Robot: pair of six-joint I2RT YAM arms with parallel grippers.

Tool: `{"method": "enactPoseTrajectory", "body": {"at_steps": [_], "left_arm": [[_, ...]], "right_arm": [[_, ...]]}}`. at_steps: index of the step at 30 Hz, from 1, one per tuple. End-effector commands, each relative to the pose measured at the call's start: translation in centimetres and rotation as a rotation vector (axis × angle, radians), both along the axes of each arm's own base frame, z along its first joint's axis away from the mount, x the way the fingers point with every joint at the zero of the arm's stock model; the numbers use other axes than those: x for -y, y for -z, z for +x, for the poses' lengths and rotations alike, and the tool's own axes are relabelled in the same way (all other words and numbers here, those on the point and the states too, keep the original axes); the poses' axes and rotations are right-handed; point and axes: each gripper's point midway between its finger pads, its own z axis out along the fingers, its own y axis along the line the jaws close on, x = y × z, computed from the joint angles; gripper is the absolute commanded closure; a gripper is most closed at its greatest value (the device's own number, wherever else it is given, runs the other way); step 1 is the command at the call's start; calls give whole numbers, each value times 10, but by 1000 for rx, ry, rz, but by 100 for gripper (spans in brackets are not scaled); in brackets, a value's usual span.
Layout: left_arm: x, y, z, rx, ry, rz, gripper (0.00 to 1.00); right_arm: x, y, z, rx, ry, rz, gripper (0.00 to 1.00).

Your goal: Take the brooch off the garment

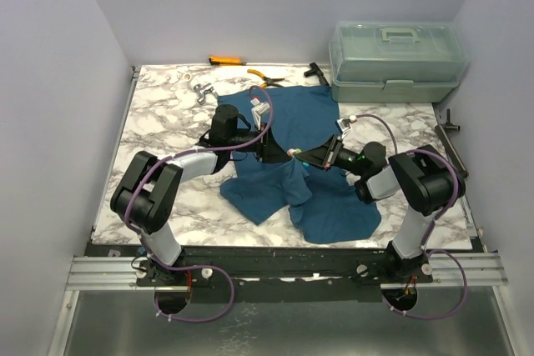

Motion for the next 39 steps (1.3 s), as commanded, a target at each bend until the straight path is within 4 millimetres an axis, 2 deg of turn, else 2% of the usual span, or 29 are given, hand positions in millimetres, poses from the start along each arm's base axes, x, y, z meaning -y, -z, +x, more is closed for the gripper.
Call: {"method": "enactPoseTrajectory", "body": {"at_steps": [1, 4, 8, 12, 13, 15, 18, 20, 23, 27, 31, 35, 39], "left_arm": [[11, -22, -12, 30, 85, -76, 65], [12, -23, -11, 27, 78, -79, 71], [12, -24, -11, 24, 88, -84, 85], [9, -25, -12, 45, 93, -86, 95], [8, -26, -11, 52, 93, -88, 97], [5, -31, -9, 66, 98, -92, 100], [1, -32, -12, 92, 120, -64, 100], [0, -27, -18, 130, 147, -20, 100], [-1, -17, -29, 153, 205, 51, 100], [-3, -14, -33, 184, 244, 115, 100], [1, -21, -28, 215, 279, 114, 100], [4, -18, -26, 189, 280, 128, 100], [8, -13, -28, 170, 290, 135, 100]], "right_arm": [[-4, -42, -10, 268, -32, 83, 99], [-4, -41, -11, 265, -37, 84, 99], [-4, -42, -13, 269, -44, 83, 99], [-5, -44, -17, 291, -68, 76, 99], [-5, -44, -20, 300, -84, 70, 96], [-3, -44, -26, 328, -110, 49, 82], [1, -36, -30, 357, -152, -14, 54], [5, -33, -28, 388, -170, -62, 46], [10, -30, -23, 446, -201, -141, 45], [12, -30, -25, 559, -261, -231, 45], [12, -24, -17, 588, -307, -290, 46], [12, -29, -22, 602, -336, -285, 45], [13, -25, -25, 582, -334, -295, 44]]}}
